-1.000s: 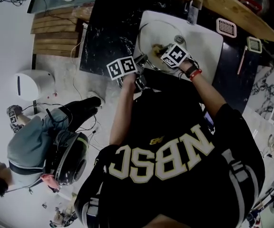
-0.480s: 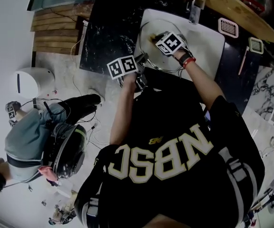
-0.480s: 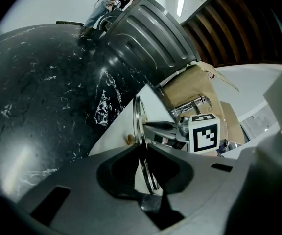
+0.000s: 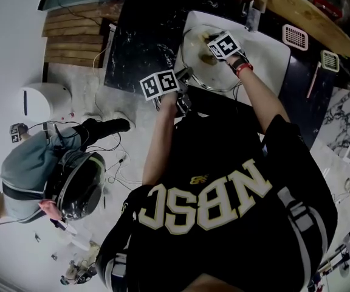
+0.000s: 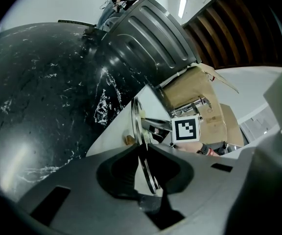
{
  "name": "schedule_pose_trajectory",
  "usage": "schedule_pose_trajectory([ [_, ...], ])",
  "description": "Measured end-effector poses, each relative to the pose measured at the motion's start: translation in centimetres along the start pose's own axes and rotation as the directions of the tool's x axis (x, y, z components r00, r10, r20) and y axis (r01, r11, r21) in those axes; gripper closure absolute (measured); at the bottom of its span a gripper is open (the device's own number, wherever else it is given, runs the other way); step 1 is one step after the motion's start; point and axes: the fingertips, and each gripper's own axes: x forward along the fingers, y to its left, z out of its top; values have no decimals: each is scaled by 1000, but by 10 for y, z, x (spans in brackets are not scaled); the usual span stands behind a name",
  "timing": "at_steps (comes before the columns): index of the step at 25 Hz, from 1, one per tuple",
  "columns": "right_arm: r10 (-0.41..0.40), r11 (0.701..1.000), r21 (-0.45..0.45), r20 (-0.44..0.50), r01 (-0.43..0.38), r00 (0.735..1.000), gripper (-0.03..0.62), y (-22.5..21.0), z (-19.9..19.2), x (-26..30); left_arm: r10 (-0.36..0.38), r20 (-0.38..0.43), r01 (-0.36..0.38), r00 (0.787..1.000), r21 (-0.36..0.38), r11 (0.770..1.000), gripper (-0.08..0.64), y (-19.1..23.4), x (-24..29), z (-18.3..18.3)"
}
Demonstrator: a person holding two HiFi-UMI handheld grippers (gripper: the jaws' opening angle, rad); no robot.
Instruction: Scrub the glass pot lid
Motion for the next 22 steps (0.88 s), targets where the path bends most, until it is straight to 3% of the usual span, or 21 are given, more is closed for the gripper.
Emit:
schedule_pose_trajectory([
  [5, -52, 999, 5, -65, 52, 997, 548, -31, -27, -1, -1, 0, 1, 1000, -1, 1000, 488, 0, 0, -1],
  [11, -99, 991, 72, -122, 109, 988, 548, -54, -74, -15, -1, -2, 1, 1000, 10, 1000, 488, 1, 0, -1],
  [22, -101, 993, 34, -216, 111, 971, 551, -29, -122, -45, 1, 5, -1, 1000, 18, 1000, 488, 1, -1, -2],
])
